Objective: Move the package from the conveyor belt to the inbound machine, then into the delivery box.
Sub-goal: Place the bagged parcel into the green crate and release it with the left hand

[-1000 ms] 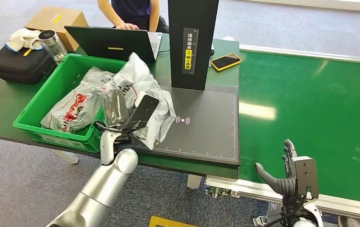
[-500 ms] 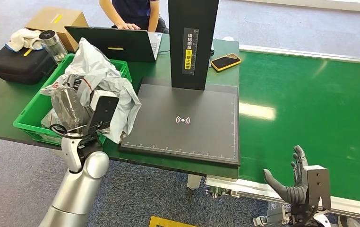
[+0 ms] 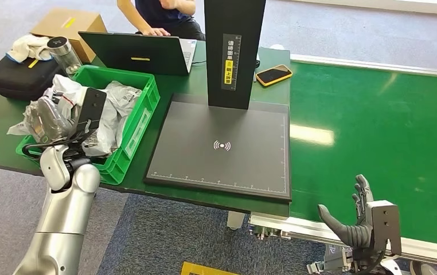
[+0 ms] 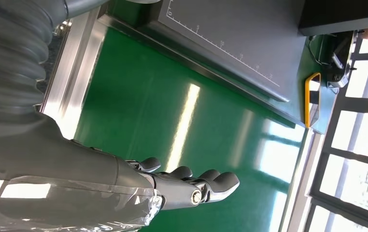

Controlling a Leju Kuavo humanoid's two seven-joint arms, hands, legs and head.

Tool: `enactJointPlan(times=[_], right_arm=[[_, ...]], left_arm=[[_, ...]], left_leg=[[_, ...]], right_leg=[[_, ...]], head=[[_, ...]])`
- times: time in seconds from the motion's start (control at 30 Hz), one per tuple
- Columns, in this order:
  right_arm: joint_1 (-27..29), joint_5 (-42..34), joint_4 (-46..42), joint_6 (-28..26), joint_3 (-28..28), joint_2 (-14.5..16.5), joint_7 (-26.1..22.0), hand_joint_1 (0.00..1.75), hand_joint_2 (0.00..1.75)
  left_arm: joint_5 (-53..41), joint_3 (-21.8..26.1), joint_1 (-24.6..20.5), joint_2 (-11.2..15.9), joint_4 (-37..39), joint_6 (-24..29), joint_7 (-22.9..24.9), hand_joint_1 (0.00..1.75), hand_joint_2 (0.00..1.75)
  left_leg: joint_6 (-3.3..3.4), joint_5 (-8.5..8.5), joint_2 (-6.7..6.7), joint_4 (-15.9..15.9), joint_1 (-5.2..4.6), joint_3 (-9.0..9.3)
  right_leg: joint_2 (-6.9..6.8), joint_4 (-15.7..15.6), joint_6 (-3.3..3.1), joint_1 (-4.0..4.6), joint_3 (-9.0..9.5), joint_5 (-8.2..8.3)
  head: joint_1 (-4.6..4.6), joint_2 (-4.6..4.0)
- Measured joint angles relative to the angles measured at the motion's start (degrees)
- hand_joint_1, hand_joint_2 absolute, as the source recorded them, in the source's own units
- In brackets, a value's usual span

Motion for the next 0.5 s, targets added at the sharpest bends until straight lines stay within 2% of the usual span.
enactJointPlan(times=[0.2, 0.3, 0.33, 0.43, 0.47, 0.5], right_arm=[[-0.2, 0.0, 0.0, -0.1, 0.1, 0.0, 0.0, 0.0, 1.75], [-0.4, 0.1, 0.0, -0.1, 0.1, 0.0, 0.0, 0.0, 1.75], [-0.5, 0.1, 0.0, -0.1, 0.2, 0.0, 0.0, 0.0, 1.75], [-0.6, 0.2, 0.1, -0.1, 0.3, 0.0, 0.1, 0.0, 1.75], [-0.7, 0.2, 0.2, -0.2, 0.3, 0.0, 0.1, 0.0, 1.75], [-0.8, 0.2, 0.4, -0.2, 0.3, 0.0, 0.1, 0.0, 1.75]], left_arm=[[-0.7, 1.0, -1.9, 0.5, 4.1, -0.1, 1.6, 1.75, 1.75], [-1.1, 1.9, -3.8, 0.7, 8.2, 1.6, 2.8, 1.7, 1.75], [-0.9, 2.3, -4.6, 0.8, 9.8, 2.5, 2.6, 1.46, 1.75], [-0.3, 3.5, -6.2, 1.0, 13.8, 4.2, 1.6, 0.2, 1.75], [-0.3, 3.8, -6.6, 1.0, 14.9, 4.5, 1.4, 0.0, 1.75], [-0.3, 4.0, -6.8, 1.0, 15.9, 4.8, 1.4, 0.0, 1.75]], left_leg=[[0.01, -0.02, 0.0, 0.0, -0.03, -0.05], [0.01, -0.02, -0.01, 0.0, -0.03, -0.05], [0.01, -0.02, 0.0, 0.0, -0.03, -0.04], [0.0, -0.01, 0.0, 0.0, -0.02, -0.02], [0.0, -0.01, 0.0, 0.0, -0.02, -0.02], [0.0, -0.01, 0.0, 0.0, -0.02, -0.01]], right_leg=[[0.0, 0.0, 0.0, -0.03, -0.04, -0.01], [0.0, 0.0, 0.0, -0.02, -0.05, -0.01], [0.0, 0.0, 0.0, -0.02, -0.05, -0.01], [0.0, 0.0, 0.0, -0.01, -0.03, 0.0], [0.0, 0.0, 0.0, -0.01, -0.03, 0.0], [0.01, 0.0, 0.0, -0.01, -0.02, 0.0]], head=[[-0.01, 0.02], [-0.01, 0.01], [-0.01, 0.01], [-0.01, 0.01], [-0.01, 0.01], [-0.01, 0.01]])
